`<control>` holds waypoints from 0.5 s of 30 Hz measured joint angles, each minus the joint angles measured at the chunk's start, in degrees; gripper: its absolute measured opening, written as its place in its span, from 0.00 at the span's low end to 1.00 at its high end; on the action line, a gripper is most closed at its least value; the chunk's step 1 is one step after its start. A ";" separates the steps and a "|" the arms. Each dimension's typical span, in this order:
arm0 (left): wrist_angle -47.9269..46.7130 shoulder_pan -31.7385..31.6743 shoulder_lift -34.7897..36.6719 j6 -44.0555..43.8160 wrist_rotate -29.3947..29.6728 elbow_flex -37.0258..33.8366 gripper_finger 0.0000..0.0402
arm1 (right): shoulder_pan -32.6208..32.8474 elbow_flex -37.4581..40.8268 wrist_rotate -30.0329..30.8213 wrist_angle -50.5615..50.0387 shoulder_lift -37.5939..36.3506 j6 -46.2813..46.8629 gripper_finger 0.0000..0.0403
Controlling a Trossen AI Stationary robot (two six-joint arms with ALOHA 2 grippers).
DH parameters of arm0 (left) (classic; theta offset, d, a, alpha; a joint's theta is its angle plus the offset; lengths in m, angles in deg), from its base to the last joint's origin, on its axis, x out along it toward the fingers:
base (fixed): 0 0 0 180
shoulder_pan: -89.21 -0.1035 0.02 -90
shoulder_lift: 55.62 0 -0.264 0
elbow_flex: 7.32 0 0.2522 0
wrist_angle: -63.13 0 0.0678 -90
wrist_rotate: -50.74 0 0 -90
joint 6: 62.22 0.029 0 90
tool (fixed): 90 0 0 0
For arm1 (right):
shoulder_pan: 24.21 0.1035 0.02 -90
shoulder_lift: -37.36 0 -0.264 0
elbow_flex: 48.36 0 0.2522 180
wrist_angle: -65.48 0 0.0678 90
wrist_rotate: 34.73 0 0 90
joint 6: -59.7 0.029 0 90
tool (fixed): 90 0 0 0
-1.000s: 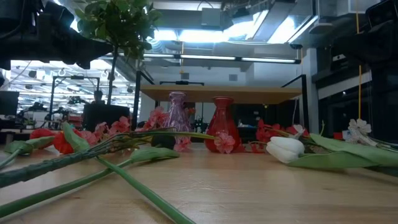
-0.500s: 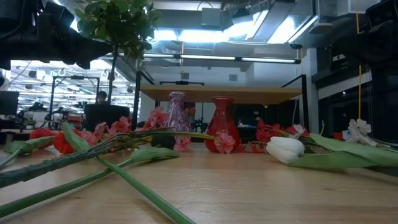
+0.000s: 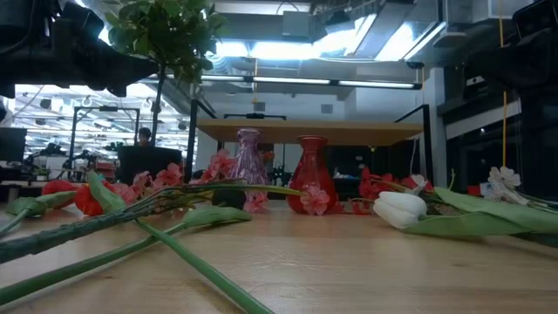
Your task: Pick and place flowers into a vace then onto a shelf
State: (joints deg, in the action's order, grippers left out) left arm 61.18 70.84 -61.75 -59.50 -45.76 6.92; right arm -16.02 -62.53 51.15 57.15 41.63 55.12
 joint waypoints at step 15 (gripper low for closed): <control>0.00 0.00 -0.02 4.97 0.65 -0.01 0.02 | -0.02 0.01 0.02 1.21 0.00 0.02 0.01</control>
State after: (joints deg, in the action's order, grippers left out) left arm 61.18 70.84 -61.77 -54.53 -45.11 6.91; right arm -16.05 -62.52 51.17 58.35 41.63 55.14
